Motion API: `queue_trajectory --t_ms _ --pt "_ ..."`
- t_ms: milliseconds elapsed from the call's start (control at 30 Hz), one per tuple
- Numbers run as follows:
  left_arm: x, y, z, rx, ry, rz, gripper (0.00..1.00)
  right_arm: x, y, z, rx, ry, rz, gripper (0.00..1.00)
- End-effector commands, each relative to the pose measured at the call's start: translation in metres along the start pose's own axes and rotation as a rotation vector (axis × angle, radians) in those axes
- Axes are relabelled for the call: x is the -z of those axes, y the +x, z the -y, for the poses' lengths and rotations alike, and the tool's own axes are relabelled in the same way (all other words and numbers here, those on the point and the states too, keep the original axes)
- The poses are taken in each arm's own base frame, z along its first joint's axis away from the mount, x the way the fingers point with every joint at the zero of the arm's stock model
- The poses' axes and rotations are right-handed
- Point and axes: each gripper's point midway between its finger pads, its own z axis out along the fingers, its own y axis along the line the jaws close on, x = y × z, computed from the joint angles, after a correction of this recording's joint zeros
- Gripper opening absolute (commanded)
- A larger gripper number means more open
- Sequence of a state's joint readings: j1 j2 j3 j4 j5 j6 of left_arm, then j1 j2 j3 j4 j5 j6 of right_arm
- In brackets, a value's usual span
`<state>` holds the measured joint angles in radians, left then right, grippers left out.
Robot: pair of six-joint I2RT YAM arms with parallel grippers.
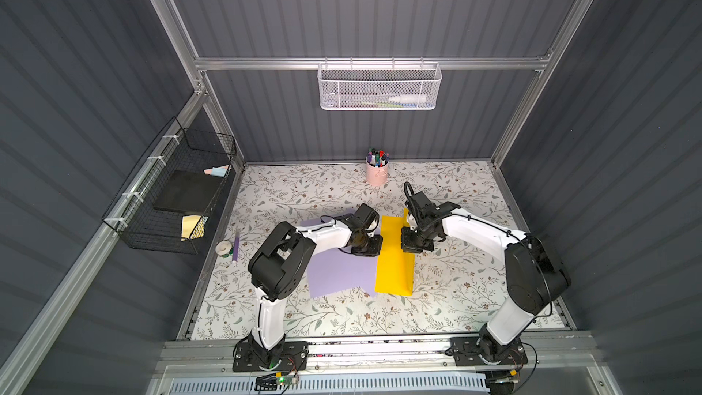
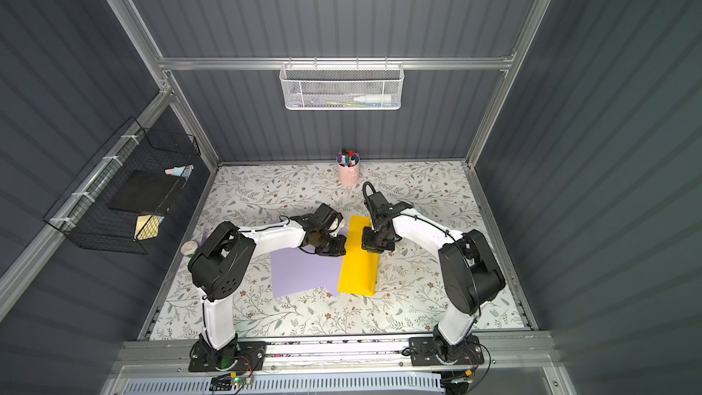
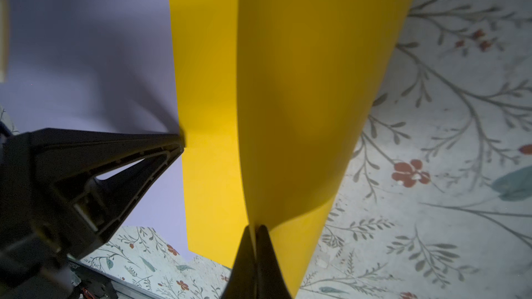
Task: Fold the rectangular paper in half along the long edge
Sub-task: Fold the paper.
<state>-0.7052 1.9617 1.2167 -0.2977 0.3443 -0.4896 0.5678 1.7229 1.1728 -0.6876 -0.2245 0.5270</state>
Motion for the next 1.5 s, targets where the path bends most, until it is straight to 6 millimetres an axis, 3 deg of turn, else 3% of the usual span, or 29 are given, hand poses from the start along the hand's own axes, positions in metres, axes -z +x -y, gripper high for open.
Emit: queue_trajectory --t_ms 0,433,1167,1200,1300,1467 --pt "-0.016 0.034 -0.027 0.054 -0.081 -0.105 0.0 -0.003 -0.005 -0.013 -0.022 -0.014 0.01 0.0" --pt "-0.016 0.034 -0.027 0.056 -0.081 -0.112 0.0 -0.037 -0.006 -0.033 -0.086 -0.094 -0.022 0.0" --pt "-0.022 0.038 -0.031 0.064 -0.088 -0.135 0.0 -0.062 -0.004 -0.027 -0.082 -0.04 -0.049 0.0" --pt "-0.022 0.038 -0.03 0.062 -0.086 -0.134 0.0 -0.063 -0.003 -0.026 -0.084 -0.039 -0.05 0.01" --pt "-0.022 0.039 -0.031 0.062 -0.088 -0.137 0.0 -0.063 -0.003 -0.026 -0.091 -0.04 -0.048 0.2" --pt "-0.022 0.039 -0.031 0.065 -0.089 -0.139 0.0 -0.064 -0.003 -0.028 -0.097 -0.052 -0.047 0.42"
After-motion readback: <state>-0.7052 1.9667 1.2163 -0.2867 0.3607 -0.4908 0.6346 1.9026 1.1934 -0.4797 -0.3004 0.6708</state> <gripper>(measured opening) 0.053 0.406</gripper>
